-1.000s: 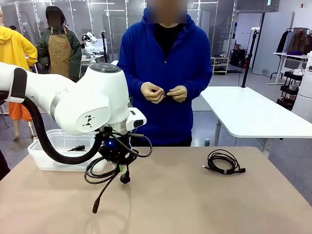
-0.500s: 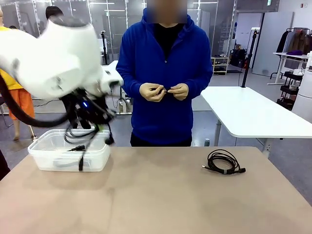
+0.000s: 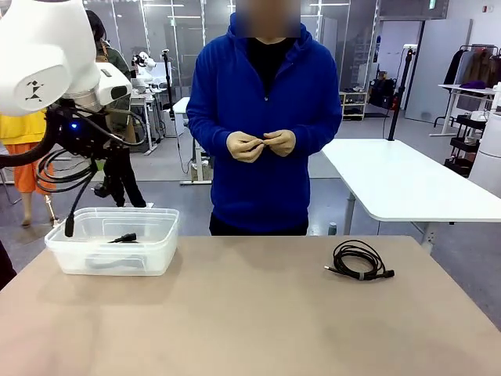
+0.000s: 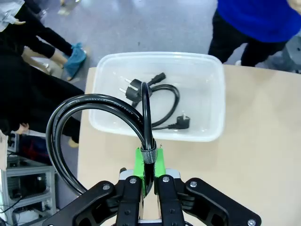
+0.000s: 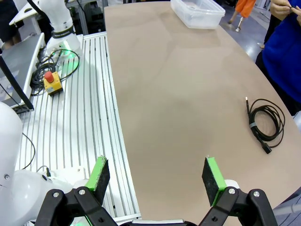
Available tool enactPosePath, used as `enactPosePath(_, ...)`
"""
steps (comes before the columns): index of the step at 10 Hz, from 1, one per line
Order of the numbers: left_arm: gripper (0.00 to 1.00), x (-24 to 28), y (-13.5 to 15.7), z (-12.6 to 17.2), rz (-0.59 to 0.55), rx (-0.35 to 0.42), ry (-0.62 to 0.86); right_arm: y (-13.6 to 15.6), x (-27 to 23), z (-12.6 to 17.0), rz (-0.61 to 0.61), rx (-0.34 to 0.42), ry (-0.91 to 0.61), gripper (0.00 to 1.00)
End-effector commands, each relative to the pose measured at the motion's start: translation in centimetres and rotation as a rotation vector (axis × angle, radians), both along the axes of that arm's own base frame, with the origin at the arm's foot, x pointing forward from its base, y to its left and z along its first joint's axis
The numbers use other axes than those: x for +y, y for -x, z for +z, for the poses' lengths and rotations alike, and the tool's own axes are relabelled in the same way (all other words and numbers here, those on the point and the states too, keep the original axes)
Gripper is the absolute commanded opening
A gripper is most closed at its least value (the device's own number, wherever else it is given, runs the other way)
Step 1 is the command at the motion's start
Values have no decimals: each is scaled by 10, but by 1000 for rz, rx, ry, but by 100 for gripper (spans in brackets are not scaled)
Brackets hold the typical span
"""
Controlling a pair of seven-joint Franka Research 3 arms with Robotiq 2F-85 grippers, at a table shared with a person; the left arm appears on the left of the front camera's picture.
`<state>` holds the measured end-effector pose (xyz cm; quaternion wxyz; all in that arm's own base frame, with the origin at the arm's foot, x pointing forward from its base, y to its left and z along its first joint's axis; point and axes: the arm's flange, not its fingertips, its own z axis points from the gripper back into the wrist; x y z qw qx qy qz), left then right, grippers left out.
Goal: Organize and store the cables.
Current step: Place the Power Cable into the Organizing box.
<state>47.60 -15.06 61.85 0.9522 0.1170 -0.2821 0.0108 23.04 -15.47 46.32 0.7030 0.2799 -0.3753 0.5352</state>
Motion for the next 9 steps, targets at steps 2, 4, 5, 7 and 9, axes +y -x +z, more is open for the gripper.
enactPosePath(2, 10, 6, -21, -2, -120, 54, -37, 1, 0, -2, 8, -20, -7, 100)
enactPosePath(4, 10, 21, -48, -19, -168, 141, -10, 1, 0, -2, 8, -20, -7, 100)
enactPosePath(5, 10, 25, -60, -27, -153, 143, -23, 1, 0, -2, 8, -20, -7, 100)
enactPosePath(7, 10, 22, -79, -59, -129, 165, -21, 1, 0, -2, 8, -20, -7, 100)
enactPosePath(9, 10, 19, -100, -100, -105, 171, -32, 1, 0, -2, 8, -20, -7, 100)
